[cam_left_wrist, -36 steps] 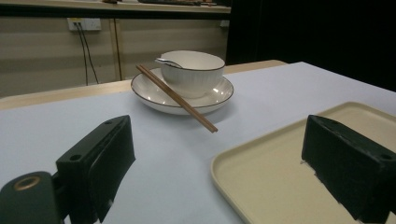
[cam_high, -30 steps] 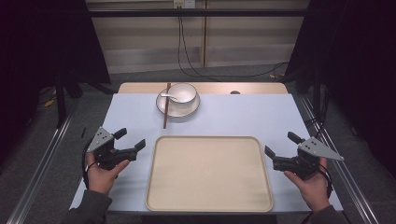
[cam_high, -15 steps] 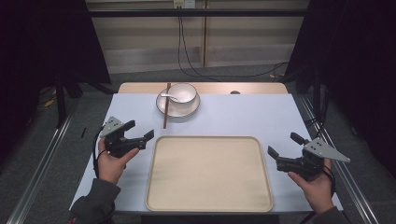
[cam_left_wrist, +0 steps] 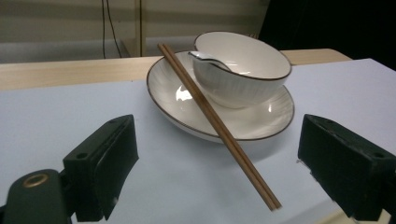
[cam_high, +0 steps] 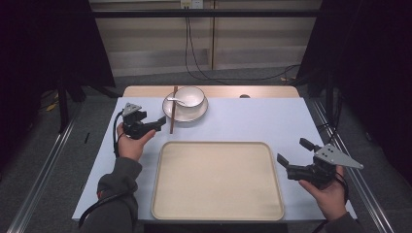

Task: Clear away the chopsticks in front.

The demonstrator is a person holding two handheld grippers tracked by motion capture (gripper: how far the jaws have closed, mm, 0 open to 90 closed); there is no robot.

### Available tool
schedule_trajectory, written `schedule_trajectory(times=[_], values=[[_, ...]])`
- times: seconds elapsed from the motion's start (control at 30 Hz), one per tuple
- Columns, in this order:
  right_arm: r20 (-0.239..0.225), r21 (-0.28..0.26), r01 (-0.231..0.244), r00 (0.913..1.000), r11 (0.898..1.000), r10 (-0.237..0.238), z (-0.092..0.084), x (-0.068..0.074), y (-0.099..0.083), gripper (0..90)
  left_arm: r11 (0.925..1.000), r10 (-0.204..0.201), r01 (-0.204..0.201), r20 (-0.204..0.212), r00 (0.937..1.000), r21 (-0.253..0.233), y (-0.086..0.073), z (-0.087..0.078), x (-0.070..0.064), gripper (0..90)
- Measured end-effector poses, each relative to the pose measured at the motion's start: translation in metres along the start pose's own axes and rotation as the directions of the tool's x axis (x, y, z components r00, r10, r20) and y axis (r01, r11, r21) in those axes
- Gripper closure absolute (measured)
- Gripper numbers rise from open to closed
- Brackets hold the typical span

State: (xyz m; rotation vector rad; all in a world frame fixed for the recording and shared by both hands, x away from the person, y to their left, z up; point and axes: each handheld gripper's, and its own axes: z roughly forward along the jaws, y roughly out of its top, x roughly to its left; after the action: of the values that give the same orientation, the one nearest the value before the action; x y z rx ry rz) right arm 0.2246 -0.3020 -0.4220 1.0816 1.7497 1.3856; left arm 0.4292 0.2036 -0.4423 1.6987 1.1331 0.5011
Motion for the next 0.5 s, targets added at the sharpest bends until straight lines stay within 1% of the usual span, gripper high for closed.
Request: schedule_trajectory(times=[0.13,0.17,0.23,0.27,0.3,0.37,0.4,0.47,0.5], values=[[-0.011,0.0,-0.006,0.9999,1.0,0.006,0.001,0.001,0.0,4.1,0.9996,-0.013,0.014,-0.028,0.9995,0.026,0.003,0.014,0.003,15.0],[-0.011,0.0,-0.006,0.9999,1.0,0.006,0.001,0.001,0.0,4.1,0.9996,-0.013,0.014,-0.028,0.9995,0.026,0.003,0.014,0.003,15.8],[-0.023,0.0,0.004,0.9997,1.0,-0.004,0.003,0.002,0.0,4.8,0.9991,-0.026,0.027,-0.039,0.9989,0.031,0.004,0.022,0.004,17.5],[-0.019,0.002,0.004,0.9998,1.0,-0.004,0.003,0.002,0.0,4.8,0.9992,-0.023,0.024,-0.043,0.9988,0.032,0.005,0.025,0.004,18.5],[-0.024,0.004,0.004,0.9997,1.0,-0.003,0.003,0.003,0.0,4.8,0.9991,0.001,0.001,-0.05,0.9987,0.043,0.007,0.032,0.003,20.1],[-0.024,0.004,0.001,0.9997,1.0,-0.001,0.003,0.003,0.0,4.8,0.9988,0.008,-0.005,-0.057,0.9984,0.048,0.007,0.036,0.003,23.3],[-0.024,0.004,-0.001,0.9997,1.0,0.002,0.003,0.003,0.0,4.8,0.9981,0.014,-0.009,-0.069,0.9975,0.062,0.009,0.041,0.003,25.3],[-0.023,0.005,-0.005,0.9997,1.0,0.005,0.003,0.002,0.0,4.8,0.997,-0.006,0.012,-0.085,0.9964,0.076,0.011,0.046,0.003,28.8],[-0.026,0.005,-0.009,0.9996,1.0,0.009,0.003,0.002,0.0,4.8,0.9967,-0.017,0.023,-0.082,0.9965,0.077,0.011,0.049,0.002,29.9]])
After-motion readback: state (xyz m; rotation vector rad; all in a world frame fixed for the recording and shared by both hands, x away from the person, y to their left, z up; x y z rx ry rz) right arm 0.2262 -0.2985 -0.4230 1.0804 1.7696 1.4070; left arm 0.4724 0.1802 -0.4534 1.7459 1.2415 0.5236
